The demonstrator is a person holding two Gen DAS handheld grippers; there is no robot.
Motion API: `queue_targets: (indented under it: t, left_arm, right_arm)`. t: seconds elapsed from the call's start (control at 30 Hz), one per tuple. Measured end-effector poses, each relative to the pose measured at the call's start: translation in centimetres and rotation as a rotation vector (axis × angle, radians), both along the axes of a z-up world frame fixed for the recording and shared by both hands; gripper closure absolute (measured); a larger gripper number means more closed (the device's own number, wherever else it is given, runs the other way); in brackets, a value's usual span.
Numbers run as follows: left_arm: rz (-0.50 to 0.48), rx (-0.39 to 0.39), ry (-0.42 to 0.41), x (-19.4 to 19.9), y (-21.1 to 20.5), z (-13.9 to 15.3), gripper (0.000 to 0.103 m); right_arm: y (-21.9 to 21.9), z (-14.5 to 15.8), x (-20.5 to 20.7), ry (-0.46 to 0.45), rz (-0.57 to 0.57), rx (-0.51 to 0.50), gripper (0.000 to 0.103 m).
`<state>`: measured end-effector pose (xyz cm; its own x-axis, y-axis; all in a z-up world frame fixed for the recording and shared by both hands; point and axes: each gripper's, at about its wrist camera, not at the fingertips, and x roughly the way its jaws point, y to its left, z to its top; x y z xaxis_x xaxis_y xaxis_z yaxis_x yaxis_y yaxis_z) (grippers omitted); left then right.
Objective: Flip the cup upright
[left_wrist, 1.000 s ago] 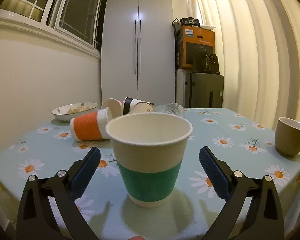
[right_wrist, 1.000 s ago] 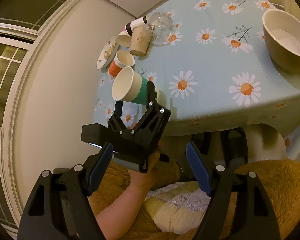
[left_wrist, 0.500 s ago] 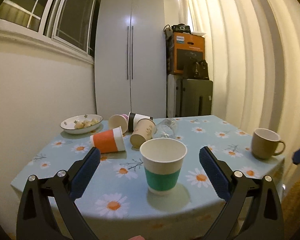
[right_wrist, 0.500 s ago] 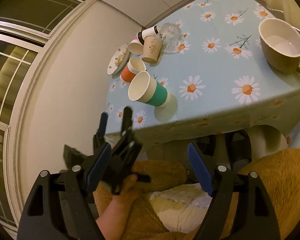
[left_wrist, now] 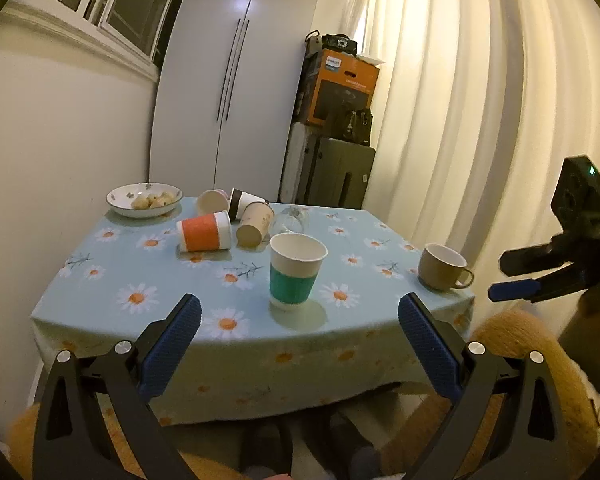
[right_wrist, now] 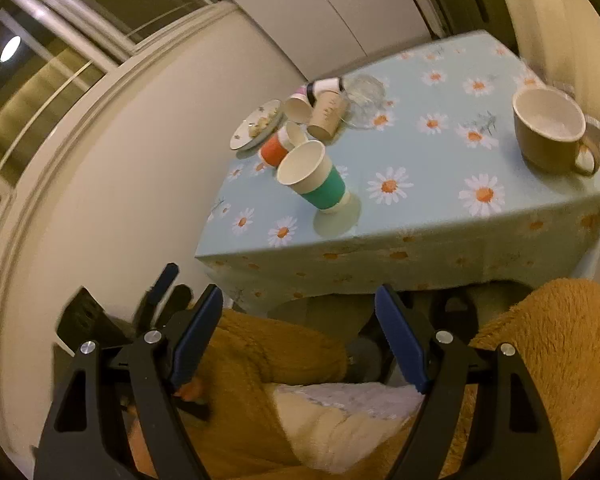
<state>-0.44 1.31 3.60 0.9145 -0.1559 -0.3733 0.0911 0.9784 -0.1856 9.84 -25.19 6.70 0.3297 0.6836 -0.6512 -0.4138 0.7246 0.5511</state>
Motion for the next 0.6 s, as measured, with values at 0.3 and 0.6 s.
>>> queue_targets:
  t: [0.3,0.6]
  left_arm:
    - [0.003,-0.032,0.051,-3.1,0.8,0.2,0.007]
    - [0.013,0.027,0.091,-3.3,0.0,-0.6,0.007]
  right_arm:
    - [1.0,0.2,-4.4,-0.309,0.003,-0.125,0.025]
    - [1.2,-2.9,-5.4,-0.455,-0.058,-0.225,0.025]
